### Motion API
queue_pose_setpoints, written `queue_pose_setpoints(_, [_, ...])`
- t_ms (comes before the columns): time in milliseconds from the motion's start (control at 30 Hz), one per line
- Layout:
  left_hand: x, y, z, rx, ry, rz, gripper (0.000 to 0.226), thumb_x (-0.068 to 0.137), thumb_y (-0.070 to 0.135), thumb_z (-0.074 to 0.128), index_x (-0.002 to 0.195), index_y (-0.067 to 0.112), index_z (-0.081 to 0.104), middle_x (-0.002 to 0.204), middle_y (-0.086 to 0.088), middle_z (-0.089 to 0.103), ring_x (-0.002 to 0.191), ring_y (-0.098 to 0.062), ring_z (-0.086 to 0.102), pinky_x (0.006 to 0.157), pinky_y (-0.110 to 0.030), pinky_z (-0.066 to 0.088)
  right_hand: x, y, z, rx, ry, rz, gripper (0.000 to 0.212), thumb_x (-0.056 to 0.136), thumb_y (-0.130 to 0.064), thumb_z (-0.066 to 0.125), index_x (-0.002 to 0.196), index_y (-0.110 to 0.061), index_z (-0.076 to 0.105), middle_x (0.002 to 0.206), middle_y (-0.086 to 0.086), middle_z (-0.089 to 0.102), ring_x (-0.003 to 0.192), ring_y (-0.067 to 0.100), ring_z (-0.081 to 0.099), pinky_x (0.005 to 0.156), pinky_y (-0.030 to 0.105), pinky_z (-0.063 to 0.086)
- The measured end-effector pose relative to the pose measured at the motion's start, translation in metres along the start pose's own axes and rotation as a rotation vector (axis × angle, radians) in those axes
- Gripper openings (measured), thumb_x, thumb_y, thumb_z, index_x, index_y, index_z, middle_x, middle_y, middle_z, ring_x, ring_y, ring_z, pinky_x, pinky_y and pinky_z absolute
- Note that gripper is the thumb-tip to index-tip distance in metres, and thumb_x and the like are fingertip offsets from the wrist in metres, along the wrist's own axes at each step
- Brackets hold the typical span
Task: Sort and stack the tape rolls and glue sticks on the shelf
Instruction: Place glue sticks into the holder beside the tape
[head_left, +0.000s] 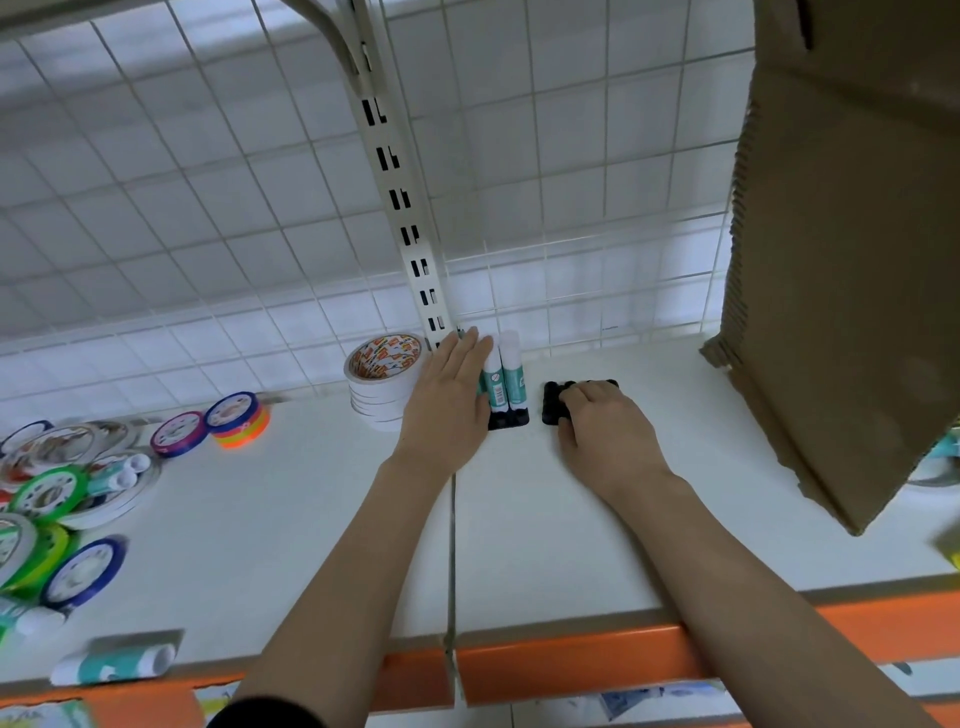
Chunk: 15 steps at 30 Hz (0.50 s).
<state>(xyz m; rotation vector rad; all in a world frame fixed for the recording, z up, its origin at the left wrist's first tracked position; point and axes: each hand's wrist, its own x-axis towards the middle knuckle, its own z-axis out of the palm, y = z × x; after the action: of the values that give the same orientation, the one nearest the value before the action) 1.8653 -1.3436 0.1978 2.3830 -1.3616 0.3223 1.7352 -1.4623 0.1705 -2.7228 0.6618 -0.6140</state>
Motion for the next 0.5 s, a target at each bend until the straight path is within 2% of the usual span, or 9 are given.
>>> queue_pose_setpoints(100, [-0.001,-0.003,0.003,-0.079,0.009,0.001,0.06,0.091,0.006,0.048,0.146,0.012,0.026,0.155,-0.004,0.02,0.144,-0.021,0.009,0.118,-0.034,0.011,0.003,0.005,0.009,0.021,0.049,-0.04,0.011,0.075,0.0,0.065,0.085,0.004,0.064,0.08,0.017,0.065,0.081,0.037,0.06,0.072,0.037,0.049])
queue_pose_setpoints(200, [-0.001,-0.003,0.002,-0.016,-0.011,0.004,0.061,0.092,0.011,0.048,0.147,0.013,0.022,0.156,-0.004,0.016,0.145,-0.022,0.008,0.118,-0.035,0.008,0.007,0.007,0.012,0.018,0.04,-0.062,0.013,0.08,-0.005,0.06,0.09,0.002,0.065,0.086,0.016,0.066,0.085,0.035,0.058,0.078,0.038,0.048])
queue_pose_setpoints(333, [-0.003,0.003,-0.002,0.165,-0.047,-0.035,0.061,0.097,0.022,0.038,0.15,0.017,0.006,0.158,-0.002,0.004,0.145,-0.019,0.0,0.116,-0.034,-0.002,0.008,0.007,0.012,0.028,0.005,-0.071,0.025,0.079,-0.014,0.048,0.089,0.001,0.066,0.085,0.014,0.067,0.083,0.035,0.061,0.079,0.039,0.051])
queue_pose_setpoints(500, [-0.004,0.01,-0.006,0.223,-0.101,-0.074,0.066,0.098,0.026,0.036,0.149,0.016,-0.005,0.158,-0.005,-0.005,0.145,-0.021,-0.005,0.116,-0.037,-0.001,0.004,0.004,0.004,0.057,0.006,-0.052,0.024,0.082,-0.01,0.05,0.097,0.002,0.065,0.093,0.015,0.066,0.09,0.036,0.058,0.083,0.036,0.047])
